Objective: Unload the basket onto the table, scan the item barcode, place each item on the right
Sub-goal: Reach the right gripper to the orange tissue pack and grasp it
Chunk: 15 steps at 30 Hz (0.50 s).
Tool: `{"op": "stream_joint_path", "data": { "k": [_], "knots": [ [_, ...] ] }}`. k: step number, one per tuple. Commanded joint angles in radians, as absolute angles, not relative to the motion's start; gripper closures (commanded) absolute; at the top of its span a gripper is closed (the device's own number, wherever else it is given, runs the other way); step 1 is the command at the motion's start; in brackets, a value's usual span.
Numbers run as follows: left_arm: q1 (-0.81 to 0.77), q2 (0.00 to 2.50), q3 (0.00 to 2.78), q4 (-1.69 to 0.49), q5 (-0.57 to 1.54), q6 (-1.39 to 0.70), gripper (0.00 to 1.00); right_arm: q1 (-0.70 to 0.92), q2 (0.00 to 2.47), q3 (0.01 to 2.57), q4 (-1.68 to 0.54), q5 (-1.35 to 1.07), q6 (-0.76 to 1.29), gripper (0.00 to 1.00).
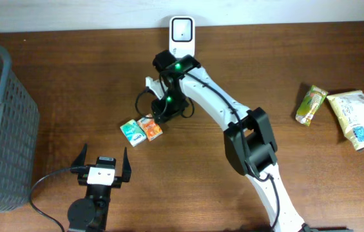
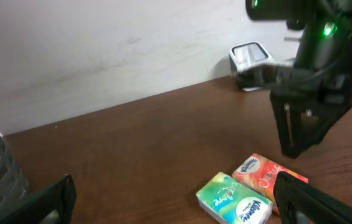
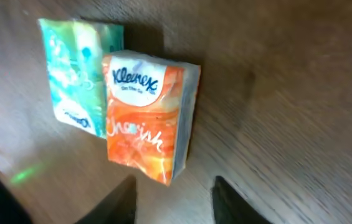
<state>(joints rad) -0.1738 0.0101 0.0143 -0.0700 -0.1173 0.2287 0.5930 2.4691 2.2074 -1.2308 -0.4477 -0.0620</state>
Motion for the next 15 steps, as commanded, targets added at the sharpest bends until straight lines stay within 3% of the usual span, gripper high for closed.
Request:
{"op": "stream_joint_path", "data": {
  "k": [1, 4, 7, 12, 13, 15],
  "knots": [
    [-0.172, 0.006, 0.009, -0.068, -0.125, 0.241, 0.01, 0.609, 2.513, 2.208, -1.229, -0.460, -0.071, 0.69],
    [-0.172, 0.006, 0.009, -0.068, -0.125, 0.241, 0.01, 0.621, 2.533, 2.209, -1.214, -0.461, -0.071, 0.70],
    [-0.172, 0.006, 0.009, -0.068, -0.125, 0.241, 0.01, 0.622, 2.537, 2.209, -1.215, -0.467, -0.070, 0.79],
    [-0.172, 0.006, 0.009, -0.068, -0.125, 0.241, 0.01, 0.622, 2.544, 2.208, -1.219, -0.508, -0.067, 0.80],
    [-0.172, 0.006, 0.009, -0.068, -0.125, 0.241, 0.01, 0.622, 2.544, 2.208, -1.223, -0.516, -0.046, 0.96],
    [-0.172, 0.006, 0.009, -0.068, -0.125, 0.241, 0.01, 0.619, 2.544, 2.209, -1.242, -0.516, -0.045, 0.96]
  ]
}}
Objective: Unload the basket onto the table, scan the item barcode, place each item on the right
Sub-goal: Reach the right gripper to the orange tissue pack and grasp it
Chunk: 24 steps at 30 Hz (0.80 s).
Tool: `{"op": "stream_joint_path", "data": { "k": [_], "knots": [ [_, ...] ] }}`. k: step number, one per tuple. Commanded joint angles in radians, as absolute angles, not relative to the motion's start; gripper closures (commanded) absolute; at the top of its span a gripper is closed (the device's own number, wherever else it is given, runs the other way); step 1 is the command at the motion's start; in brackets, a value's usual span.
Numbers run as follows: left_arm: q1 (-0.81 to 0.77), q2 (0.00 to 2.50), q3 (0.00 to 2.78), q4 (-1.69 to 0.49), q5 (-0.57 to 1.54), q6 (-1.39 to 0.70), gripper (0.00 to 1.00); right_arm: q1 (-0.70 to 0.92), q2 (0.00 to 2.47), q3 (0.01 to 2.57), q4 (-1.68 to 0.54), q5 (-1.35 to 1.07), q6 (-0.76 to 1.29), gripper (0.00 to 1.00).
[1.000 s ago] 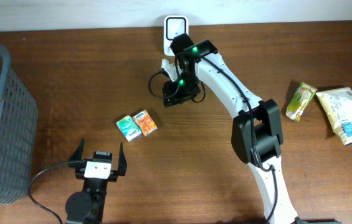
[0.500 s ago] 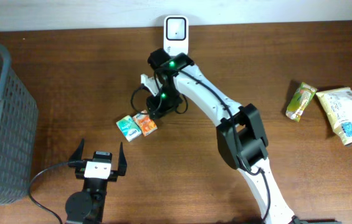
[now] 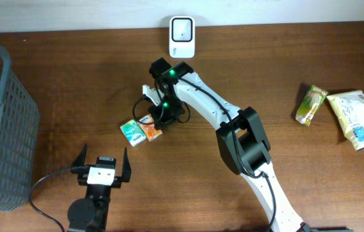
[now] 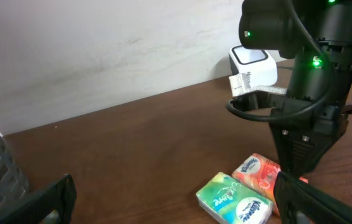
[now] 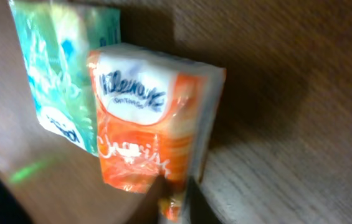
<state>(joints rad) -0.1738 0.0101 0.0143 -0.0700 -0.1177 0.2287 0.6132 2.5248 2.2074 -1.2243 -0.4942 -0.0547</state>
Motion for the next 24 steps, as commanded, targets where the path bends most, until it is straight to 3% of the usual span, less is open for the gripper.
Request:
{"op": "stream_joint_path", "data": {
  "k": [1, 8, 12, 13, 14, 15, 21, 24],
  "knots": [
    [-0.172, 0.006, 0.009, -0.068, -0.125, 0.241, 0.01, 0.614, 2.544, 2.209, -1.253, -0.516, -0.045, 0.96],
    [-0.172, 0.006, 0.009, -0.068, -0.125, 0.241, 0.01, 0.456, 2.478, 2.210, -1.309, -0.512, -0.049, 0.96],
    [-0.172, 0.006, 0.009, -0.068, -0.125, 0.241, 0.01, 0.472, 2.489, 2.208, -1.328, -0.494, -0.062, 0.94],
    [-0.172, 0.006, 0.009, -0.068, -0.125, 0.241, 0.01, 0.484, 2.492, 2.208, -1.327, -0.451, -0.064, 0.76],
    [-0.172, 0.006, 0.009, -0.068, -0.125, 0.241, 0.01, 0.488, 2.492, 2.208, -1.327, -0.432, -0.064, 0.67],
    [-0.172, 0.006, 0.009, -0.068, -0.125, 0.241, 0.01, 0.487, 2.492, 2.209, -1.322, -0.435, -0.063, 0.64],
    [-0.172, 0.006, 0.009, -0.068, -0.125, 0.241, 0.01, 0.464, 2.494, 2.209, -1.259, -0.472, -0.014, 0.65],
    [-0.172, 0.006, 0.009, -0.068, -0.125, 0.241, 0.01, 0.465, 2.509, 2.209, -1.256, -0.492, -0.010, 0.79]
  ]
}}
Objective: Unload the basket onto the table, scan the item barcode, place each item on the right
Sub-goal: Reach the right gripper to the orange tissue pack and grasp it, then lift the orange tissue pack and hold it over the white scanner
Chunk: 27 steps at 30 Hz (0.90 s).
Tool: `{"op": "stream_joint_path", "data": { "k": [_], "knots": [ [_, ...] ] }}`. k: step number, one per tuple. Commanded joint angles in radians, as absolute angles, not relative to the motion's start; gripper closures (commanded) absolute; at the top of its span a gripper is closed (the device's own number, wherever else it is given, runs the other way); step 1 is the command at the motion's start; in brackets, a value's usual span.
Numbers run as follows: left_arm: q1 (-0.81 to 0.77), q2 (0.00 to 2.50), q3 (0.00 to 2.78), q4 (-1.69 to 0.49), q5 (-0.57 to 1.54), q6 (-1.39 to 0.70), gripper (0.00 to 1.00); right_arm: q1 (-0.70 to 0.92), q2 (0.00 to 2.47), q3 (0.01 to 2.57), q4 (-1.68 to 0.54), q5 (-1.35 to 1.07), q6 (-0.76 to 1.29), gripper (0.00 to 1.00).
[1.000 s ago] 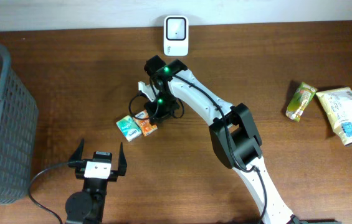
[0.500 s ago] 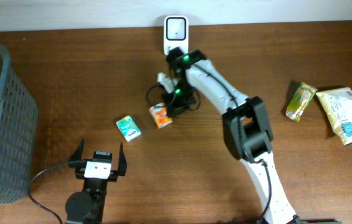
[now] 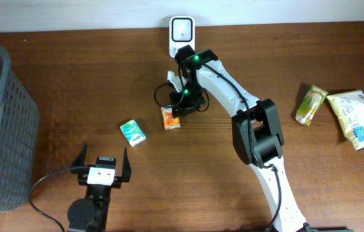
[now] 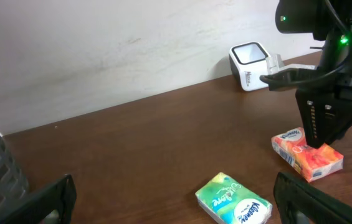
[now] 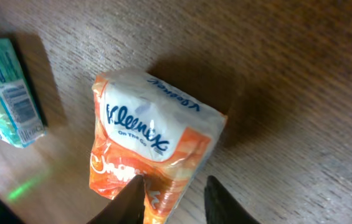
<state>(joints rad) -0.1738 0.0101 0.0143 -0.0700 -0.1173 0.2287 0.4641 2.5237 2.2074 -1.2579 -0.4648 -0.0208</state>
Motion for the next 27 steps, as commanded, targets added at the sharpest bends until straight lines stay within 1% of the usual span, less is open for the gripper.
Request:
{"op": "stream_joint_path", "data": {
  "k": [1, 5, 6, 8, 10, 12, 16, 18, 19, 22, 25, 27],
  "knots": [
    [-0.172, 0.006, 0.009, -0.068, -0.125, 0.241, 0.01, 0.465, 2.516, 2.203, -1.253, -0.495, -0.010, 0.79],
    [-0.172, 0.006, 0.009, -0.068, -0.125, 0.241, 0.01, 0.464, 2.520, 2.115, -1.198, -0.574, -0.005, 0.79],
    [-0.172, 0.006, 0.009, -0.068, -0.125, 0.241, 0.01, 0.464, 2.520, 2.104, -1.195, -0.572, 0.005, 0.81],
    [-0.172, 0.006, 0.009, -0.068, -0.125, 0.241, 0.01, 0.459, 2.520, 2.097, -1.203, -0.573, 0.005, 0.96],
    [-0.172, 0.006, 0.009, -0.068, -0.125, 0.241, 0.01, 0.441, 2.514, 2.105, -1.217, -0.601, 0.005, 0.96],
    [-0.172, 0.006, 0.009, -0.068, -0.125, 0.241, 0.01, 0.399, 2.495, 2.113, -1.234, -0.701, -0.031, 0.96],
    [-0.172, 0.006, 0.009, -0.068, -0.125, 0.241, 0.01, 0.290, 2.447, 2.113, -1.299, -1.123, -0.241, 0.96],
    [-0.172, 0.006, 0.009, -0.068, -0.125, 0.241, 0.01, 0.230, 2.446, 2.113, -1.361, -1.290, -0.332, 0.96],
    [-0.172, 0.006, 0.009, -0.068, -0.125, 0.241, 0.01, 0.209, 2.446, 2.113, -1.386, -1.331, -0.365, 0.96],
    [-0.172, 0.006, 0.009, -0.068, -0.125, 0.241, 0.01, 0.160, 2.446, 2.113, -1.408, -1.415, -0.370, 0.96],
    [-0.172, 0.006, 0.009, -0.068, -0.125, 0.241, 0.01, 0.134, 2.445, 2.113, -1.407, -1.551, -0.370, 0.96],
    [-0.172, 0.006, 0.009, -0.068, -0.125, 0.241, 0.01, 0.131, 2.445, 2.124, -1.410, -1.552, -0.358, 0.96]
  ]
}}
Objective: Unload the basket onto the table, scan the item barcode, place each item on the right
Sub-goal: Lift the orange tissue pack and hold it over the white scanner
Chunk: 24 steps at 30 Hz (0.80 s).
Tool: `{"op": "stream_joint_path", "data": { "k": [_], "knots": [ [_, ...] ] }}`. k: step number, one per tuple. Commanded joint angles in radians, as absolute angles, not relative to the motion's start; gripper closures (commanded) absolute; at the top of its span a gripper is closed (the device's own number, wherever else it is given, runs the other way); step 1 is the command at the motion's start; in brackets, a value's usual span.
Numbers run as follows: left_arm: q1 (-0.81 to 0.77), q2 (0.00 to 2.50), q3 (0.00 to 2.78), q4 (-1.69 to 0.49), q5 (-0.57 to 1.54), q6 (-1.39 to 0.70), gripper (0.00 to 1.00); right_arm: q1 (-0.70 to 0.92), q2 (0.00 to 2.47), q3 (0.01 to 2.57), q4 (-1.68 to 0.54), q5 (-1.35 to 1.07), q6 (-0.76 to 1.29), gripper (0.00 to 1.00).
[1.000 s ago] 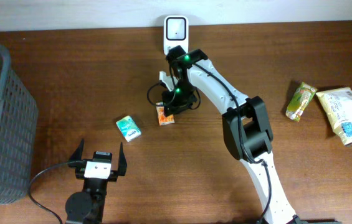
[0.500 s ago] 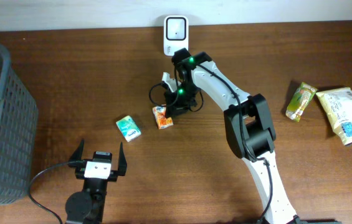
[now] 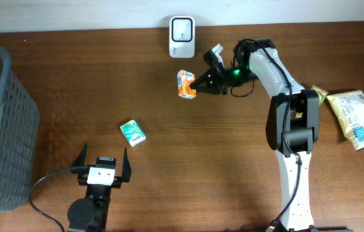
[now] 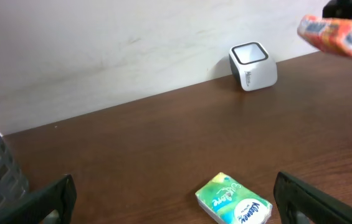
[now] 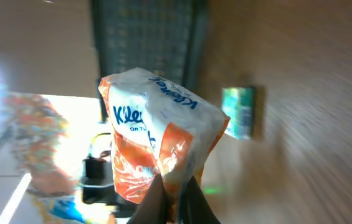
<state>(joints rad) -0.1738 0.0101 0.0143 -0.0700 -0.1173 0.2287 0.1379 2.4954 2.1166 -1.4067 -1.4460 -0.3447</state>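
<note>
My right gripper [image 3: 196, 83] is shut on the orange Kleenex pack [image 3: 186, 84] and holds it off the table, a short way in front of the white scanner [image 3: 182, 29] at the back wall. In the right wrist view the pack [image 5: 157, 143] stands above the pinched fingers [image 5: 191, 202]. From the left wrist the pack [image 4: 331, 30] hangs in the air to the right of the scanner [image 4: 253, 58]. No barcode shows on the orange pack. My left gripper [image 3: 102, 169] rests open near the front edge, nothing between its fingers.
A green Kleenex pack [image 3: 132, 132] lies on the table ahead of the left gripper. A grey mesh basket [image 3: 1, 129] fills the left edge. Two snack packets [image 3: 312, 104] [image 3: 357, 119] lie at the far right.
The orange pack was on the table in front of the scanner, my right fingers spread at its end. Now they are shut on it and it is in the air, further back and right.
My right gripper was open over the orange and green packs lying side by side. Then it pinched the orange pack's edge. Then that pack lay apart from the green one, nearer the scanner. Now it is held up near the scanner. The left arm stayed still.
</note>
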Motion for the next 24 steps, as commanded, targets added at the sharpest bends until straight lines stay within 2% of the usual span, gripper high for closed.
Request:
{"op": "stream_joint_path", "data": {
  "k": [1, 8, 16, 24],
  "knots": [
    [-0.172, 0.006, 0.009, -0.068, -0.125, 0.241, 0.01, 0.131, 2.445, 2.129, -1.412, -1.552, -0.358, 0.96],
    [-0.172, 0.006, 0.009, -0.068, -0.125, 0.241, 0.01, 0.139, 2.393, 2.260, -1.527, -1.552, -0.359, 0.96],
    [-0.172, 0.006, 0.009, -0.068, -0.125, 0.241, 0.01, 0.149, 2.164, 2.409, -1.567, -1.545, -0.360, 0.96],
    [-0.172, 0.006, 0.009, -0.068, -0.125, 0.241, 0.01, 0.156, 2.125, 2.411, -1.565, -1.334, -0.350, 0.96]
  ]
}}
